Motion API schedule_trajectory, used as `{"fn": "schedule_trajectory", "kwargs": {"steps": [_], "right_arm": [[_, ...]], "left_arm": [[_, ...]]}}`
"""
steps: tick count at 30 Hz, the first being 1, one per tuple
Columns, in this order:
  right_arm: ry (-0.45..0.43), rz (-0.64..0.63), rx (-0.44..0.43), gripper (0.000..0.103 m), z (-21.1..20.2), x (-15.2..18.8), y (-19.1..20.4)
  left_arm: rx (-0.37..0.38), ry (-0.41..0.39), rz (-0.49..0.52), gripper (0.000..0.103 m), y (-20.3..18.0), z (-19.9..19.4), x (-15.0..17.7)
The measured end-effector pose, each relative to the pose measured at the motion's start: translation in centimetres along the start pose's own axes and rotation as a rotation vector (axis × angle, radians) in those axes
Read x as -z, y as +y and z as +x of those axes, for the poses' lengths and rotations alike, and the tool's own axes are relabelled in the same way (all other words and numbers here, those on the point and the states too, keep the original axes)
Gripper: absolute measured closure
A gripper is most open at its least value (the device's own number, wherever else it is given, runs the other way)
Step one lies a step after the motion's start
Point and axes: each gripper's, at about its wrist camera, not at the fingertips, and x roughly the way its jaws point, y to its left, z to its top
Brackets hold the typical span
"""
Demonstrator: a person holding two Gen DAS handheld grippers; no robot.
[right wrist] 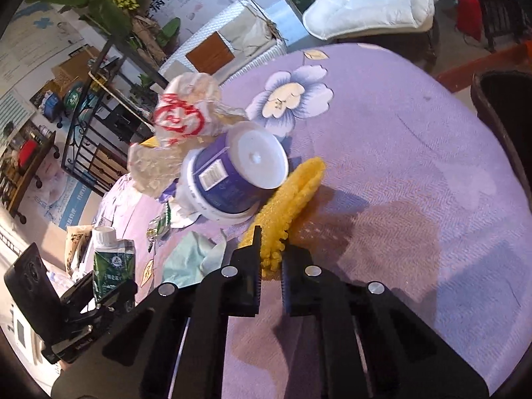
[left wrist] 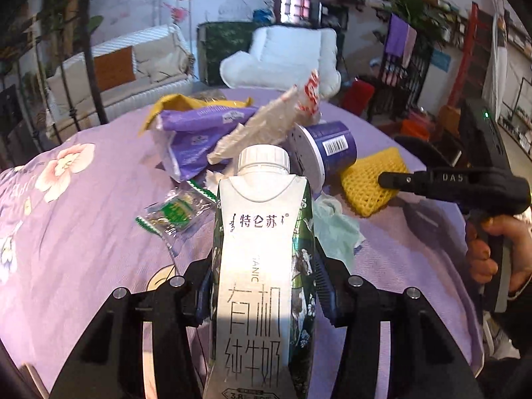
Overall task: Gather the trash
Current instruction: 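Carry the yellow net and milk carton to the black bin and release both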
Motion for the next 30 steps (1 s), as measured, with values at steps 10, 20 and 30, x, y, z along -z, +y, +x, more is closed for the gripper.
{"fn": "schedule_trajectory", "kwargs": {"steps": [10,20,30], "right_arm": [[-0.167,-0.126,0.067,0.093,-6.2,2.2,0.4],[-0.292,-0.111,0.216,0.093,-13.1,3.0,-5.1],[-0.337,-0.107,0.474,0.093,-16.0,1.0,-11.2]], "left_arm": [[0.073,-0.115,-0.064,0.052,-3.9,-3.2,1.6],[0.202,-0.138,0.018,0.052,-10.9,-0.8,0.8],[0.304,-0.124,0.074,0.052,-15.9,1.6,-0.8]]}}
